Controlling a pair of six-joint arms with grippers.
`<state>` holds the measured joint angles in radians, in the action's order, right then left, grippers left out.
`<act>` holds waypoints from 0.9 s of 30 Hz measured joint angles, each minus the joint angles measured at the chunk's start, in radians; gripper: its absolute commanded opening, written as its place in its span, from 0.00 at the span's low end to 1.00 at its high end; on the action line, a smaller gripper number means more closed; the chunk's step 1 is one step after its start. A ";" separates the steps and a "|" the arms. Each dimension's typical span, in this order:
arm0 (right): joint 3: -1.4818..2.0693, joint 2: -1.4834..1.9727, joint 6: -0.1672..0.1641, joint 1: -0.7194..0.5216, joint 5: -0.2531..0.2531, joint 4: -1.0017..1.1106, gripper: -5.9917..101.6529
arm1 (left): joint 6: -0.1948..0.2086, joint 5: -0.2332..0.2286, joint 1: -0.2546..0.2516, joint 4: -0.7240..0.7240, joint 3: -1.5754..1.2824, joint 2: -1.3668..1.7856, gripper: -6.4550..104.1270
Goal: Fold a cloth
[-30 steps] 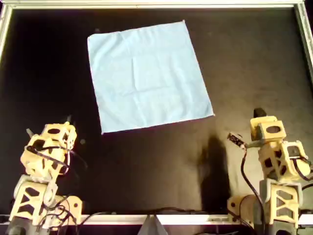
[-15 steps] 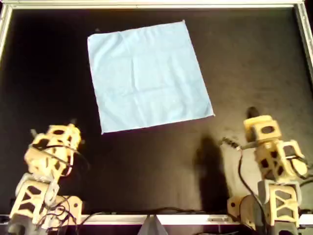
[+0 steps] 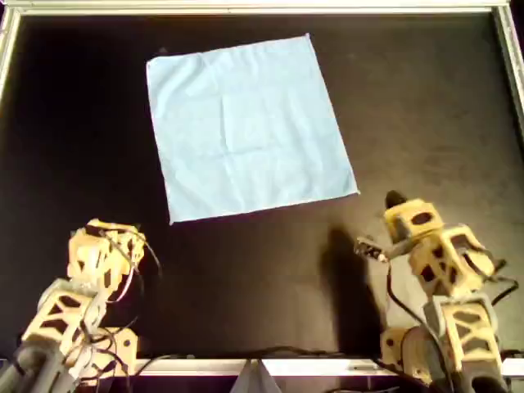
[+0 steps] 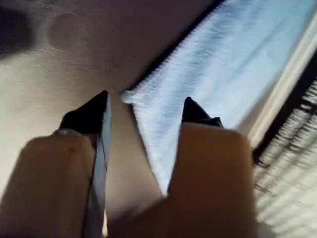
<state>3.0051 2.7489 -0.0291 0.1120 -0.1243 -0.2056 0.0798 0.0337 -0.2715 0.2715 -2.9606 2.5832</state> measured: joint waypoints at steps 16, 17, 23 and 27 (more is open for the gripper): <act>-0.359 -0.750 0.006 0.005 -0.149 0.000 0.32 | 0.000 0.014 -0.103 0.000 0.448 -0.689 0.53; -0.388 -0.790 0.006 0.005 -0.149 0.000 0.32 | 0.000 0.014 -0.103 -0.002 0.477 -0.724 0.53; -0.552 -1.023 0.006 0.005 -0.149 0.000 0.32 | -0.003 0.014 -0.106 -0.014 0.580 -0.850 0.53; -0.646 -1.121 0.006 0.005 -0.152 0.000 0.32 | -0.003 0.014 -0.107 -0.014 0.595 -0.867 0.53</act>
<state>2.3593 1.6276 -0.0230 0.1166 -0.2761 -0.2056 0.0767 0.0476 -0.3789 0.2577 -2.3654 1.7165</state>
